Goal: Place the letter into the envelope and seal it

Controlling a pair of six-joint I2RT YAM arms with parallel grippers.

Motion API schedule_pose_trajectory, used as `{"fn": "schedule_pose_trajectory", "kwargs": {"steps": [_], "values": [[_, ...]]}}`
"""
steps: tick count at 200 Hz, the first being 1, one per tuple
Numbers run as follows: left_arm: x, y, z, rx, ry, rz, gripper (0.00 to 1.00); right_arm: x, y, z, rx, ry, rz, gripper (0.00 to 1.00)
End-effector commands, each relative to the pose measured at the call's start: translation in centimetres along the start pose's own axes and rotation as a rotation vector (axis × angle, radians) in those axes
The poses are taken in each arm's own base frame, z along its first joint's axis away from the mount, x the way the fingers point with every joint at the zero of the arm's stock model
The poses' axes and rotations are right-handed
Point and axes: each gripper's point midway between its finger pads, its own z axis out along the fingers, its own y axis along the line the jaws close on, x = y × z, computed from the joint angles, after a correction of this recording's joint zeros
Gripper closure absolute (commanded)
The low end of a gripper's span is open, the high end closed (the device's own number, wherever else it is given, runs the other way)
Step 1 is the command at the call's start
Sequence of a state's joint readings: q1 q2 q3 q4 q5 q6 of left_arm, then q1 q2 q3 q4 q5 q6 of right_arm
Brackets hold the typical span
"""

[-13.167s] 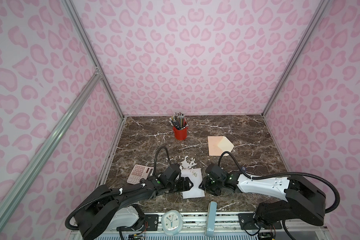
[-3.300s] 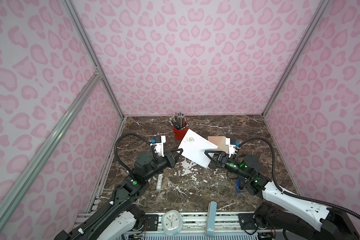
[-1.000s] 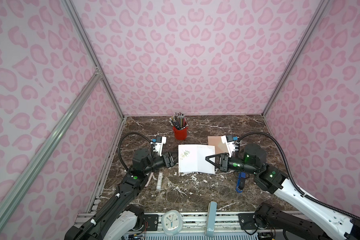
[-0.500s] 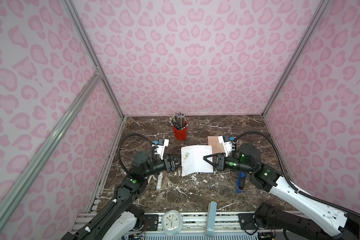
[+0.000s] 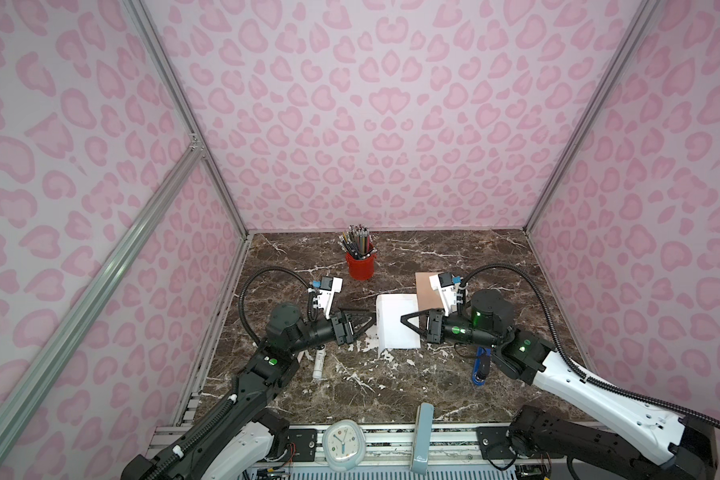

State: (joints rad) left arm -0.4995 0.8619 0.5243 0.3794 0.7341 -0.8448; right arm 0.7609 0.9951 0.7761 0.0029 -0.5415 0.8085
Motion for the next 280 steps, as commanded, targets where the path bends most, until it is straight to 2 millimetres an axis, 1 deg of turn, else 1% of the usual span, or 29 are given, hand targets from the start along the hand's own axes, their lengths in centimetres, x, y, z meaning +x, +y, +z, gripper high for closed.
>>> {"fn": "schedule_pose_trajectory", "kwargs": {"steps": [1,19,61,113,158,193,203,205,208,247,271,280], "values": [[-0.5,-1.0,0.1,0.044,-0.017,0.028,0.26,-0.4,0.6,0.4,-0.03,-0.023,-0.01,1.0],[-0.4,-1.2,0.3,0.055,-0.014,0.027,0.27,-0.4,0.9,0.7,-0.039,-0.02,-0.01,1.0],[-0.5,-1.5,0.5,0.064,-0.014,0.032,0.32,-0.4,2.3,0.9,-0.085,-0.024,-0.014,1.0],[-0.5,-2.0,0.5,0.107,-0.023,0.021,0.38,0.0,2.6,1.6,-0.104,-0.013,-0.004,1.0],[-0.5,-2.2,0.5,0.121,-0.023,0.019,0.5,0.2,2.5,2.0,-0.107,-0.006,0.0,1.0],[-0.5,-2.4,0.4,0.126,-0.024,0.024,0.62,0.3,2.5,2.1,-0.107,-0.003,0.001,1.0],[-0.5,-2.4,0.4,0.127,-0.023,0.026,0.62,0.4,2.4,2.2,-0.106,-0.001,0.001,1.0],[-0.5,-2.4,0.4,0.127,-0.023,0.026,0.66,0.3,2.3,2.2,-0.105,-0.002,0.001,1.0],[-0.5,-2.5,0.4,0.127,-0.024,0.027,0.68,0.4,2.3,2.2,-0.105,-0.001,0.002,1.0],[-0.5,-2.4,0.4,0.124,-0.022,0.03,0.81,0.5,2.1,2.2,-0.095,-0.002,0.001,1.0],[-0.4,-2.3,0.4,0.115,-0.02,0.032,0.9,0.7,1.7,2.1,-0.08,0.001,-0.006,0.92],[-0.5,-2.4,0.3,0.113,-0.022,0.038,0.94,0.8,1.5,2.1,-0.068,0.004,-0.013,0.86]]}}
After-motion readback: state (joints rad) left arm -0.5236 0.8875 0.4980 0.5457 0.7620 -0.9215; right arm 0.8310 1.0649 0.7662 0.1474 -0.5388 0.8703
